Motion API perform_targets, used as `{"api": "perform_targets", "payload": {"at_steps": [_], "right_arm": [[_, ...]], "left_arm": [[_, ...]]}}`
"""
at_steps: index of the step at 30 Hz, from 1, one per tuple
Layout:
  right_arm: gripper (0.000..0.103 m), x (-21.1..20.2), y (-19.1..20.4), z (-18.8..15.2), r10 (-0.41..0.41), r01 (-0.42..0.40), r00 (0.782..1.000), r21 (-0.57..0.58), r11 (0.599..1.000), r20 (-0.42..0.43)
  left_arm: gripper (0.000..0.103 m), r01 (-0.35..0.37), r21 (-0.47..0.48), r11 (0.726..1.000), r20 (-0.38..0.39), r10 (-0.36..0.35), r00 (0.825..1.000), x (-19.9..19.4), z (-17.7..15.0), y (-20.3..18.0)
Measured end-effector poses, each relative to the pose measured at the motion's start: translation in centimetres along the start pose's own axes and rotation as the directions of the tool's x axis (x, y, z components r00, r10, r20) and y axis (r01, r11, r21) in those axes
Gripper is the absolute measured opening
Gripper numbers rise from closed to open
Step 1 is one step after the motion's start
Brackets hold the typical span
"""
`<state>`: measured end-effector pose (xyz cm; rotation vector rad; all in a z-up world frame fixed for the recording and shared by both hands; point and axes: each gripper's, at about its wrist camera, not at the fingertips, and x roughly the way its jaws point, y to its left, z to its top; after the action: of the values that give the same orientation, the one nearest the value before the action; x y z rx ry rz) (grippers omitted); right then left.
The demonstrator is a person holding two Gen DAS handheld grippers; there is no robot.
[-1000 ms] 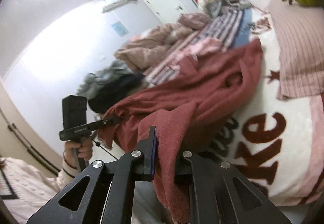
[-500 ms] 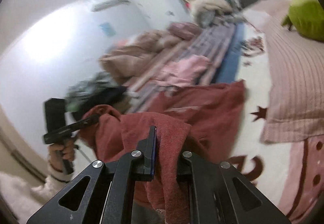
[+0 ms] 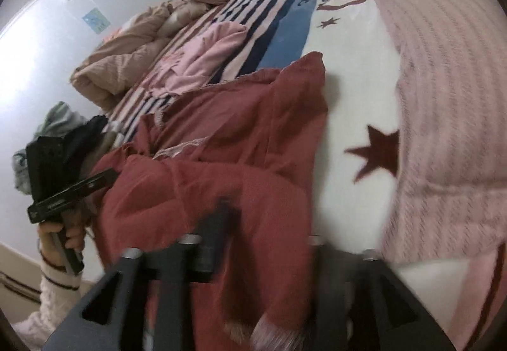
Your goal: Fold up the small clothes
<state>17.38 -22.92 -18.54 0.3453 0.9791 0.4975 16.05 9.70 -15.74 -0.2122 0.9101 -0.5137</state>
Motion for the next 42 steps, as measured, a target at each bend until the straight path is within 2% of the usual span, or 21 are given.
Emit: {"api": "perform_targets", "payload": {"at_steps": [1,5,7,9,11,14,15,16,17,18,20,21,24,27,32,35,38,39,41,42], "right_arm": [[0.063,-1.2,0.1,-0.8,-0.003,0.003,1.0,-0.019,1.0,0.016],[0.063,-5.3,-0.4,-4.2,0.042,-0.042,0.999,-0.021,0.999,0.025],[0.063,-6.2,-0.5,-6.3,0.063,-0.063,0.998,-0.025,0.998,-0.002],[0.063,-6.3,-0.2,-8.0,0.044,-0.045,0.999,-0.056,0.997,-0.022],[0.06,-6.2,0.7,-9.9,0.009,-0.012,1.0,-0.117,0.993,-0.021],[0.05,-5.3,1.9,-11.7,-0.046,0.04,0.999,-0.184,0.982,-0.028],[0.041,-5.0,2.2,-11.9,-0.06,0.055,0.998,-0.196,0.979,-0.023],[0.026,-4.8,2.5,-12.0,-0.076,0.073,0.997,-0.204,0.976,-0.011],[0.019,-4.6,2.6,-11.9,-0.078,0.076,0.997,-0.202,0.977,-0.002],[0.008,-4.7,2.7,-11.8,-0.072,0.072,0.997,-0.197,0.978,0.009],[0.007,-4.9,2.8,-11.2,-0.063,0.069,0.997,-0.184,0.981,0.043],[0.005,-4.9,2.9,-11.0,-0.061,0.071,0.997,-0.18,0.981,0.056],[0.003,-5.8,3.4,-10.1,-0.037,0.054,0.994,-0.178,0.983,0.098],[0.002,-6.7,4.2,-8.7,-0.001,0.026,0.991,-0.185,0.982,0.136],[0.001,-7.9,5.3,-5.2,-0.002,0.046,0.978,-0.205,0.978,0.208],[0.001,-8.3,5.7,-2.2,-0.034,0.087,0.968,-0.208,0.974,0.248],[0.001,-7.4,5.2,0.1,-0.034,0.078,0.982,-0.234,0.969,0.186],[0.004,-7.0,5.0,0.2,-0.049,0.083,0.987,-0.23,0.97,0.151],[0.005,-6.5,4.4,-1.0,-0.049,0.065,0.996,-0.226,0.972,0.073],[0.02,-6.3,4.2,-1.8,-0.04,0.05,0.998,-0.225,0.973,0.051]], "left_arm": [[0.084,0.006,0.019,1.0,0.013,-0.006,1.0,-1.3,-0.6,-0.3],[0.084,-0.002,0.02,1.0,0.006,0.002,1.0,-4.4,-3.9,-0.2],[0.084,-0.01,0.016,1.0,-0.016,0.011,1.0,-4.9,-6.2,0.2],[0.084,-0.02,0.012,1.0,-0.035,0.021,0.999,-4.9,-8.2,0.5],[0.079,-0.027,0.014,1.0,-0.068,0.028,0.997,-4.4,-10.0,0.5],[0.071,-0.062,0.034,0.997,-0.058,0.064,0.996,-4.0,-11.5,-0.1],[0.068,-0.077,0.04,0.996,-0.048,0.079,0.996,-3.9,-11.8,-0.3],[0.058,-0.086,0.042,0.995,-0.045,0.088,0.995,-3.9,-11.8,-0.4],[0.046,-0.089,0.049,0.995,-0.047,0.092,0.995,-3.8,-11.8,-0.6],[0.038,-0.085,0.057,0.995,-0.05,0.088,0.995,-3.7,-11.7,-0.8],[0.009,-0.077,0.073,0.994,-0.06,0.081,0.995,-3.6,-11.7,-0.9],[0.005,-0.081,0.079,0.994,-0.061,0.086,0.994,-3.5,-11.7,-0.9],[0.002,-0.058,0.069,0.996,-0.053,0.061,0.997,-3.9,-11.4,-1.0],[0.002,0.025,0.049,0.999,-0.01,-0.024,1.0,-5.5,-10.3,-1.5],[0.002,0.088,0.052,0.995,0.113,-0.093,0.989,-8.4,-6.0,-2.7],[0.002,0.065,0.069,0.996,0.188,-0.077,0.979,-9.1,-2.1,-3.3],[0.002,0.09,0.085,0.992,0.18,-0.105,0.978,-8.6,0.1,-3.4],[0.002,0.105,0.092,0.99,0.173,-0.12,0.978,-8.6,0.3,-3.4],[0.002,0.085,0.12,0.989,0.157,-0.103,0.982,-8.5,-0.5,-3.7],[0.002,0.074,0.123,0.99,0.147,-0.092,0.985,-8.5,-1.1,-3.7]]}}
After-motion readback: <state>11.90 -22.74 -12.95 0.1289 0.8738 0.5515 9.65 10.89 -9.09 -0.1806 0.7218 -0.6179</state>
